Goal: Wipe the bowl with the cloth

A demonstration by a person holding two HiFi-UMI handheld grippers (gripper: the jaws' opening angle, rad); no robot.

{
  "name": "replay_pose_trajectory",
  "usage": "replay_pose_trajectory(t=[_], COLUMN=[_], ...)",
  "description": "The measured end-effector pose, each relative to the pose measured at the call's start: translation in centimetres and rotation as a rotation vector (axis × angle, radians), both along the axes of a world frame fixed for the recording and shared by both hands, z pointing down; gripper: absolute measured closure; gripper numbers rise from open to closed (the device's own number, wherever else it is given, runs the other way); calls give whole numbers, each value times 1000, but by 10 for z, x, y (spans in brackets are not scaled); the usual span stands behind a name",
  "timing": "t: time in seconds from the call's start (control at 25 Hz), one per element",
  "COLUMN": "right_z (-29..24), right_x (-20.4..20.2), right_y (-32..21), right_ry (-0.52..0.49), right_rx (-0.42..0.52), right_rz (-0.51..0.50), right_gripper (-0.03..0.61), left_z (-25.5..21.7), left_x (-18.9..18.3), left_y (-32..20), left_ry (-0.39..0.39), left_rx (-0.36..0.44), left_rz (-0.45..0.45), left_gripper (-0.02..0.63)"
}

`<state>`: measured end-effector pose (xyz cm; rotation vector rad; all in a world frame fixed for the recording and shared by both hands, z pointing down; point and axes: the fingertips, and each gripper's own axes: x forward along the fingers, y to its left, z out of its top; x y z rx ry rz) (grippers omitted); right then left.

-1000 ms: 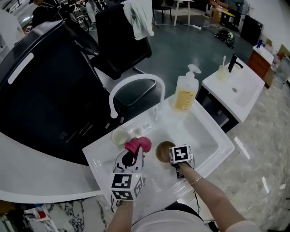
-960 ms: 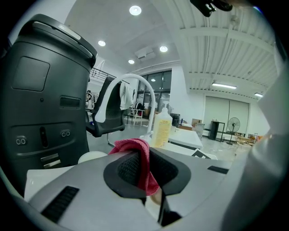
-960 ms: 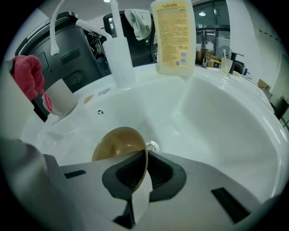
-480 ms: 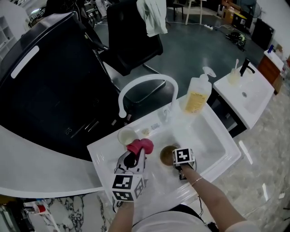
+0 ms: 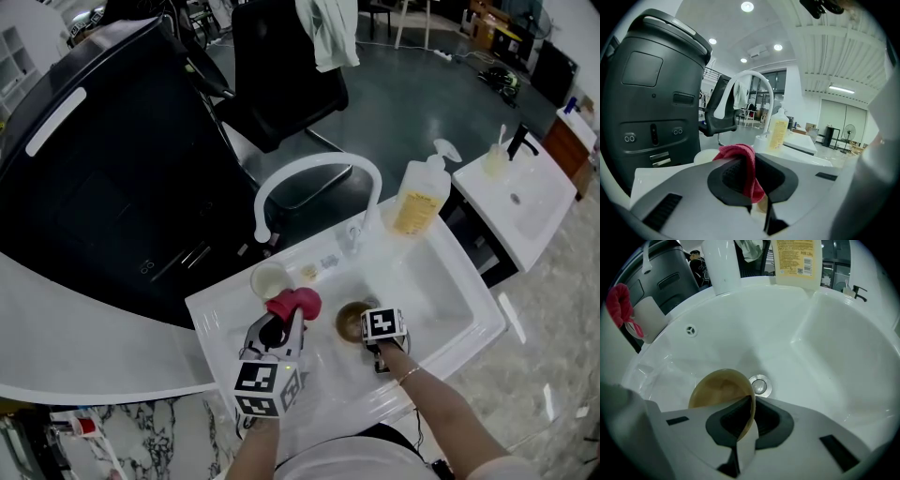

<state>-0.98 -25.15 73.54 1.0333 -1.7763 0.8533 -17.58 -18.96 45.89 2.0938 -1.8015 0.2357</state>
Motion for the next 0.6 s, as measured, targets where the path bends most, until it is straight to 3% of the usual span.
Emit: replay_pose_trajectory(t=[0.24, 0.4, 0.6], right_z=[1, -2, -30], right_x=[1, 0, -1], right_y=[1, 2, -5], right_ry=[24, 11, -7], right_rx=[9, 12, 104], right_rz=[-12, -3, 1], right_gripper=[535, 482, 467], left_z=[0, -1, -6], left_x=[1, 1, 1], left_y=[2, 3, 7], left_ry=[-2, -1, -4], left_rx=[-3, -2, 9], left_rz=[1, 3, 0], left_gripper=[568, 567, 567])
